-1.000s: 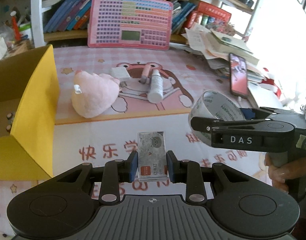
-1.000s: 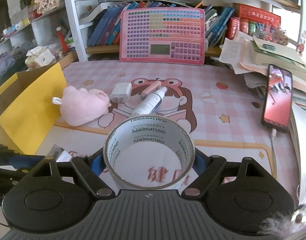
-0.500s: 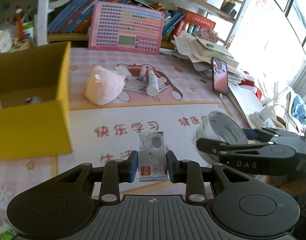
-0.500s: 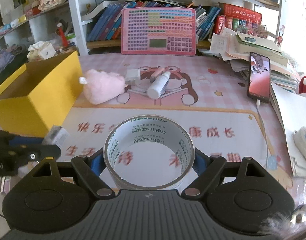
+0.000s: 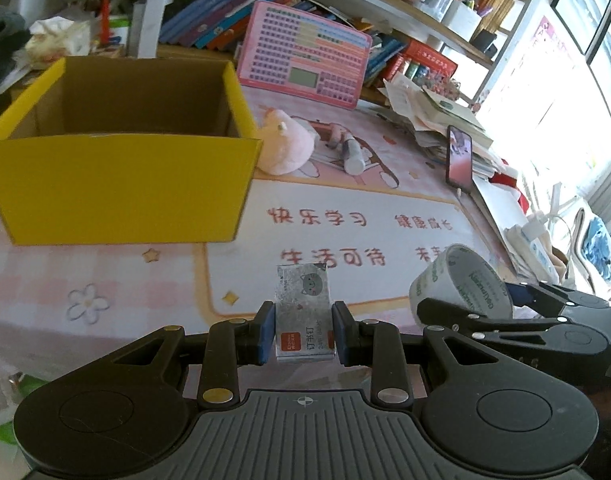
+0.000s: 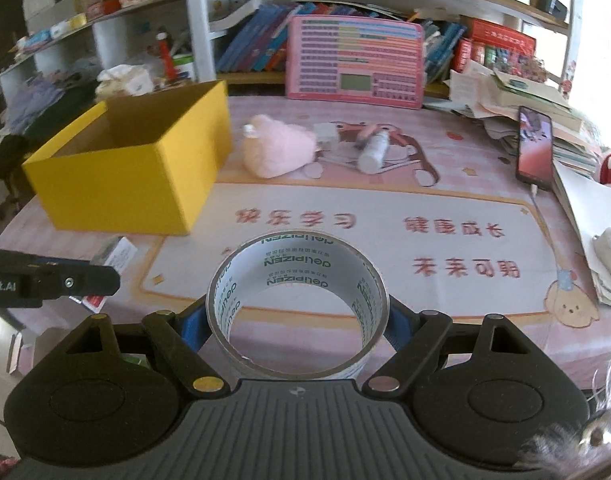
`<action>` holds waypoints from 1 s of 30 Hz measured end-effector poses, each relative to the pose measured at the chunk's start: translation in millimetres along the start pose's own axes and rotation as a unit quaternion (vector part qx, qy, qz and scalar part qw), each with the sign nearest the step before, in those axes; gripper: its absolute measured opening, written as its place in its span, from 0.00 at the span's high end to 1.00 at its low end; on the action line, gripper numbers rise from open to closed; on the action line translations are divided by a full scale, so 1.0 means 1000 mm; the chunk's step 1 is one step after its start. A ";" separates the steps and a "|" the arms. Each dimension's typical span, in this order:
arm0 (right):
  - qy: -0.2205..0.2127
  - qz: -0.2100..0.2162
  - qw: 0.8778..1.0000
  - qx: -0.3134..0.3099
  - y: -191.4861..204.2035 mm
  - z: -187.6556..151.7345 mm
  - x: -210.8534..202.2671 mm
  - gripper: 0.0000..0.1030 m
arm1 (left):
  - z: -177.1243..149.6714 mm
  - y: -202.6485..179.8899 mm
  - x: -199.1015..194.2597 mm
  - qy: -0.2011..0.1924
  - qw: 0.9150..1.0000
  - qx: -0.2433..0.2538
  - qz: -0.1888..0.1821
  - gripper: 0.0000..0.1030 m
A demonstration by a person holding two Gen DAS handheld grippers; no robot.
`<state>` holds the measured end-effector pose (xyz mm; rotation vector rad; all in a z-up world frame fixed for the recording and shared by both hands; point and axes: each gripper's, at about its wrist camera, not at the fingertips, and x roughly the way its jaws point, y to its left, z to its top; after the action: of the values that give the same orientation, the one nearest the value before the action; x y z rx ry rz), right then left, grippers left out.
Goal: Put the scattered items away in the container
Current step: 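Carry the medicine box with the left tool while the right tool carries the tape roll over the yellow box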
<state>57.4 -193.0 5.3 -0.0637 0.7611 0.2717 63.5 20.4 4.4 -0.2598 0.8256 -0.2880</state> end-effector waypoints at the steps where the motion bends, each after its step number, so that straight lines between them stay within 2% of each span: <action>1: 0.000 0.002 1.000 -0.003 0.006 -0.001 -0.001 0.20 | -0.002 0.003 -0.003 -0.001 1.000 -0.001 0.001 0.72; 8: 0.008 0.021 1.000 -0.019 0.042 -0.007 -0.002 0.20 | -0.016 0.030 -0.026 -0.003 1.000 -0.016 0.012 0.72; 19: 0.023 0.072 0.994 -0.081 0.104 -0.011 0.007 0.20 | -0.033 0.070 -0.054 -0.013 0.998 -0.054 0.039 0.72; 30: 0.018 0.114 0.985 -0.129 0.140 0.000 0.017 0.20 | -0.038 0.099 -0.078 -0.035 0.993 -0.084 0.075 0.72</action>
<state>32.2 -54.1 -0.7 -0.2278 0.7661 0.5875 -0.5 135.2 -0.6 -0.3603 0.7955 -0.0679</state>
